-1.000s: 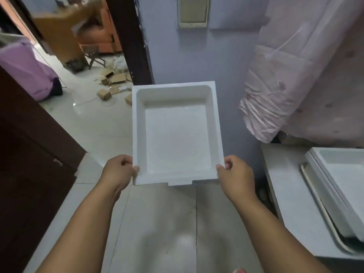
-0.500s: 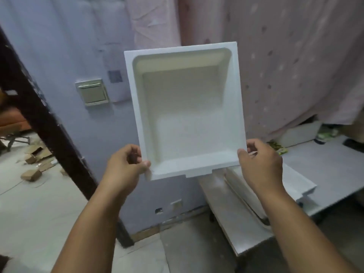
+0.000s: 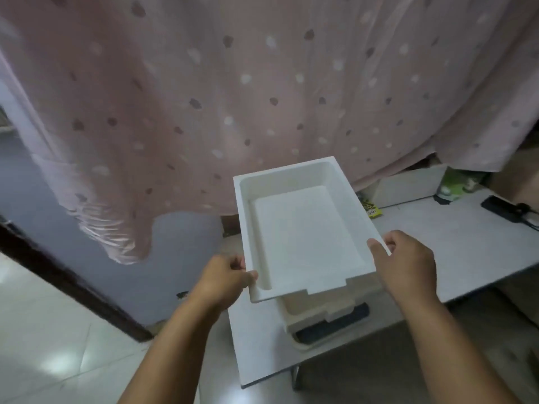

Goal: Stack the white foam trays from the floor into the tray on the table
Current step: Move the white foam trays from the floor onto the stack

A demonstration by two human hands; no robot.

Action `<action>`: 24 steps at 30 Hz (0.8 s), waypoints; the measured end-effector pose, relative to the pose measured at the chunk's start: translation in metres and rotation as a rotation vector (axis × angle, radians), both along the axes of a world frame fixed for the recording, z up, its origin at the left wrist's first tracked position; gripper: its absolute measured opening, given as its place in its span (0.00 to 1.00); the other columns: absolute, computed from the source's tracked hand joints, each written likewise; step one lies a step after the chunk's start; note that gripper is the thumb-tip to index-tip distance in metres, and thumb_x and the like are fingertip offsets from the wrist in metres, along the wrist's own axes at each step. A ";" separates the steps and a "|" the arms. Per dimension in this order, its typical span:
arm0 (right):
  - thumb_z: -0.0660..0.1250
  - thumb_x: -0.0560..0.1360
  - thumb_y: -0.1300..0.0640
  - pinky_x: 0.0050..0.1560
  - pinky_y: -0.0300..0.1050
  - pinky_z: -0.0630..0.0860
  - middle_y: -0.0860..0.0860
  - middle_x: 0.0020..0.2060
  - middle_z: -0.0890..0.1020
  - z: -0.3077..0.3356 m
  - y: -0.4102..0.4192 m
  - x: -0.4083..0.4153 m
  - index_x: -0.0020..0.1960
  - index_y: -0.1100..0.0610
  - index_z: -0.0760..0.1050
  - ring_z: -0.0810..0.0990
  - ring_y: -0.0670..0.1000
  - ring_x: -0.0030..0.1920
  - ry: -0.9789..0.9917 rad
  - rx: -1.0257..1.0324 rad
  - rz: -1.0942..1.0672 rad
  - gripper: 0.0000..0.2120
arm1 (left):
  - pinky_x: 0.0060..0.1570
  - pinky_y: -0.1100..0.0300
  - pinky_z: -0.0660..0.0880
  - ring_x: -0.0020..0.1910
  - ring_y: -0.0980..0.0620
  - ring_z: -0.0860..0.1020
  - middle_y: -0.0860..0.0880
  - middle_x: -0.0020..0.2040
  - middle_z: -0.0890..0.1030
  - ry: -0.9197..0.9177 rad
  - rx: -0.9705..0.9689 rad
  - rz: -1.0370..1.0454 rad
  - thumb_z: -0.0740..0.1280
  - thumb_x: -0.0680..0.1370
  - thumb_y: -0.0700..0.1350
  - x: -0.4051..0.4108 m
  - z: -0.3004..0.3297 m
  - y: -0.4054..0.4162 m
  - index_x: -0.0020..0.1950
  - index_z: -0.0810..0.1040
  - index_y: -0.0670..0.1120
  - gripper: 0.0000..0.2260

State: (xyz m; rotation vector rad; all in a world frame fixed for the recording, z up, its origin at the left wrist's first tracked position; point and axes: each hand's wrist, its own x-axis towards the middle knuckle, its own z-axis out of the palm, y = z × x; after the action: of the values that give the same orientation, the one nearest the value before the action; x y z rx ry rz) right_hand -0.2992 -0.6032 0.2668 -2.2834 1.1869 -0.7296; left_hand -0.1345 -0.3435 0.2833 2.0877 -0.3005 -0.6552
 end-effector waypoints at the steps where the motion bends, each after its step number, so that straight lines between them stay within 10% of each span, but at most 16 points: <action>1: 0.68 0.78 0.48 0.34 0.45 0.73 0.50 0.36 0.78 -0.009 -0.015 -0.001 0.42 0.55 0.75 0.76 0.52 0.36 0.025 0.022 0.023 0.12 | 0.38 0.57 0.71 0.32 0.49 0.73 0.46 0.33 0.76 0.024 0.023 0.023 0.72 0.75 0.38 -0.007 -0.009 -0.011 0.41 0.78 0.38 0.06; 8: 0.67 0.79 0.49 0.27 0.41 0.61 0.47 0.31 0.72 -0.047 -0.068 -0.001 0.36 0.53 0.65 0.69 0.46 0.31 0.194 0.143 0.185 0.17 | 0.52 0.44 0.81 0.37 0.47 0.77 0.44 0.34 0.79 0.097 0.221 0.126 0.73 0.76 0.42 -0.031 -0.041 -0.051 0.39 0.78 0.40 0.09; 17: 0.63 0.78 0.47 0.30 0.42 0.67 0.48 0.33 0.76 -0.075 -0.090 0.013 0.36 0.55 0.70 0.74 0.48 0.33 0.389 0.234 0.265 0.16 | 0.40 0.55 0.74 0.36 0.47 0.76 0.45 0.33 0.80 0.188 0.247 0.183 0.76 0.73 0.41 -0.020 -0.072 -0.056 0.43 0.80 0.33 0.11; 24: 0.63 0.76 0.42 0.43 0.46 0.77 0.50 0.40 0.82 -0.065 -0.107 0.042 0.44 0.56 0.78 0.79 0.51 0.40 0.428 0.385 0.232 0.16 | 0.56 0.48 0.80 0.52 0.46 0.82 0.45 0.55 0.83 0.229 0.222 0.319 0.73 0.71 0.62 0.008 -0.095 -0.052 0.57 0.80 0.46 0.23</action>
State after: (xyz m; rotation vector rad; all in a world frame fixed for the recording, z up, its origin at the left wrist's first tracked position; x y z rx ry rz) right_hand -0.2567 -0.7097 0.2017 -2.2437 1.0924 0.0794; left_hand -0.1262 -0.3960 0.1886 2.1781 0.2405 -0.7492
